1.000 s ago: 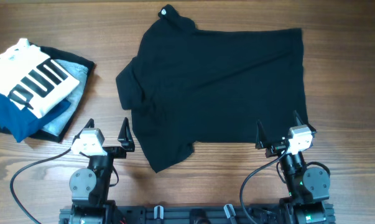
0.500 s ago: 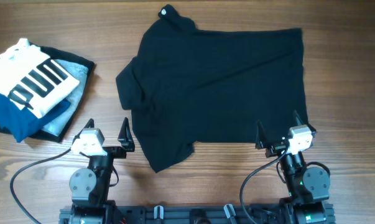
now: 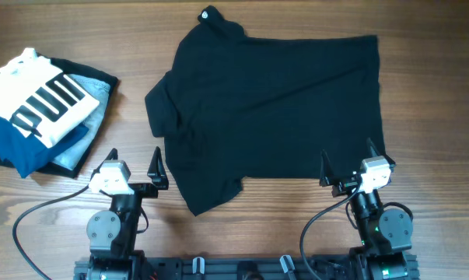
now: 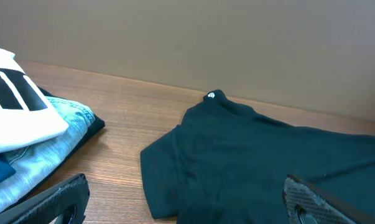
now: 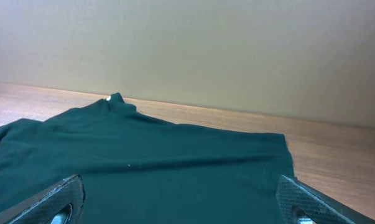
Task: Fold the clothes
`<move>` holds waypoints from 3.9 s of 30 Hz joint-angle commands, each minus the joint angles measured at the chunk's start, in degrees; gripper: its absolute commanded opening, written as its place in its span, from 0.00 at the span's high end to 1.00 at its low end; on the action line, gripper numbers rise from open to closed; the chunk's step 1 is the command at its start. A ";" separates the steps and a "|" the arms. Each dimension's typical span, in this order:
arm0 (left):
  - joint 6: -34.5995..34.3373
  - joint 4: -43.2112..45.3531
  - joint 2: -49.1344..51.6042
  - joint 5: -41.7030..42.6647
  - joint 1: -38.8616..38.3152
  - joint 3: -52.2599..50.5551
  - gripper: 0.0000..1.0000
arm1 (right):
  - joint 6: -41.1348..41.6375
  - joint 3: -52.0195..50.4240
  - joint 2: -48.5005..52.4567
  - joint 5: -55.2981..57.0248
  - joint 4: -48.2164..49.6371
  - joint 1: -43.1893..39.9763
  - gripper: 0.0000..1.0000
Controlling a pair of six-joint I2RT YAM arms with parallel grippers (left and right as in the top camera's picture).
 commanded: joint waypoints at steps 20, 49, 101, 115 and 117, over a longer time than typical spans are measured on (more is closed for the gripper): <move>-3.65 -2.34 5.16 1.49 0.22 3.32 0.00 | 19.69 5.55 9.49 6.27 -6.34 0.09 0.00; -3.91 -34.62 66.23 21.05 0.22 37.35 0.00 | 37.59 45.07 67.98 0.59 -51.78 -20.61 0.00; -9.68 -39.08 88.50 14.62 -5.55 40.17 0.96 | 36.79 44.89 71.52 -0.28 -53.72 -23.08 0.04; -9.46 -43.56 83.62 19.28 -3.80 41.40 0.96 | 48.48 34.58 71.54 5.31 -45.29 -23.19 0.04; -9.49 -43.08 83.62 19.30 -3.80 41.40 0.96 | 48.59 32.35 71.54 5.35 -41.59 -23.19 0.04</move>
